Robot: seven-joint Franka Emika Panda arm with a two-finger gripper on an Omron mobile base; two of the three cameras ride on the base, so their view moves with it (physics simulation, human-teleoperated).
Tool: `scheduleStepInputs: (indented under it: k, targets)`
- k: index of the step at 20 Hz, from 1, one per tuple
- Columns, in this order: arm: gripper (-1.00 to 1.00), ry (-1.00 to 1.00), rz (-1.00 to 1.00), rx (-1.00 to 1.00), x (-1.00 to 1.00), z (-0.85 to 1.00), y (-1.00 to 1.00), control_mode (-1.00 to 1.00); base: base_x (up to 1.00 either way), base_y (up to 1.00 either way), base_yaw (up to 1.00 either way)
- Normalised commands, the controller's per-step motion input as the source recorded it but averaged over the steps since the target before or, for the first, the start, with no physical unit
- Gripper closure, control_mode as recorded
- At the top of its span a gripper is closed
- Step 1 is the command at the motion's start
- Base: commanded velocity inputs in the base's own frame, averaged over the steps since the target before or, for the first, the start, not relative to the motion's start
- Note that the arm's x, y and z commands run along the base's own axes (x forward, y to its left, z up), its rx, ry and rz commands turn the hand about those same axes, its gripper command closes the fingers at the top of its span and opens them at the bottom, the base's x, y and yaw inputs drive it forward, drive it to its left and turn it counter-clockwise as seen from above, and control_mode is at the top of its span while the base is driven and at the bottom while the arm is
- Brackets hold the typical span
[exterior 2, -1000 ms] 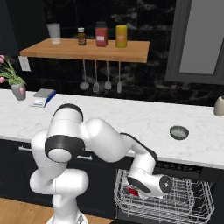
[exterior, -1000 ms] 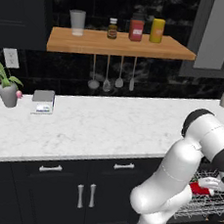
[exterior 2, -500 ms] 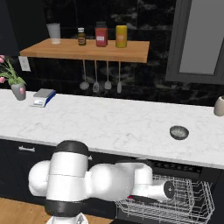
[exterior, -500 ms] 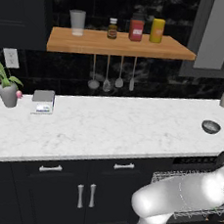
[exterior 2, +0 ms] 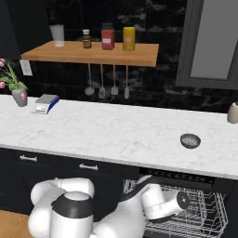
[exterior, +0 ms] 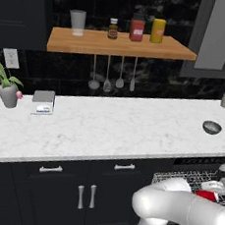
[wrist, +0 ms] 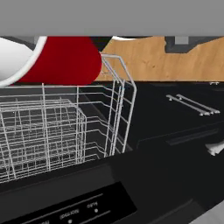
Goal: Pick up the cup and bowl from the counter, place them in the dishwasher, and close the dishwasher door.
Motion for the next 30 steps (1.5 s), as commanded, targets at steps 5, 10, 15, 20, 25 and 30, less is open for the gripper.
scheduleStepInputs:
  k: [5, 10, 15, 20, 25, 30]
  targets:
    - [-1.0, 0.0, -0.17, -0.55, 0.51, -0.32, 0.0, -1.0, 0.0, 0.0, 0.0]
    - [-1.0, 0.0, -0.12, -0.6, 0.57, -0.28, 0.0, -1.0, 0.0, 0.0, 0.0]
    - [-1.0, 0.04, -0.17, -0.51, 0.43, -0.02, -0.17, -1.0, 0.0, 0.0, 0.0]
    - [-1.0, 0.28, -0.21, -0.22, 0.41, 0.02, -0.39, -1.0, 0.0, 0.0, 0.0]
    - [-1.0, 0.37, -0.18, -0.03, 0.14, 0.3, -0.19, -1.0, 0.0, 0.0, 0.0]
    - [-1.0, 0.28, -0.08, 0.16, -0.03, 0.49, -0.48, -1.0, 0.0, 0.0, 0.0]
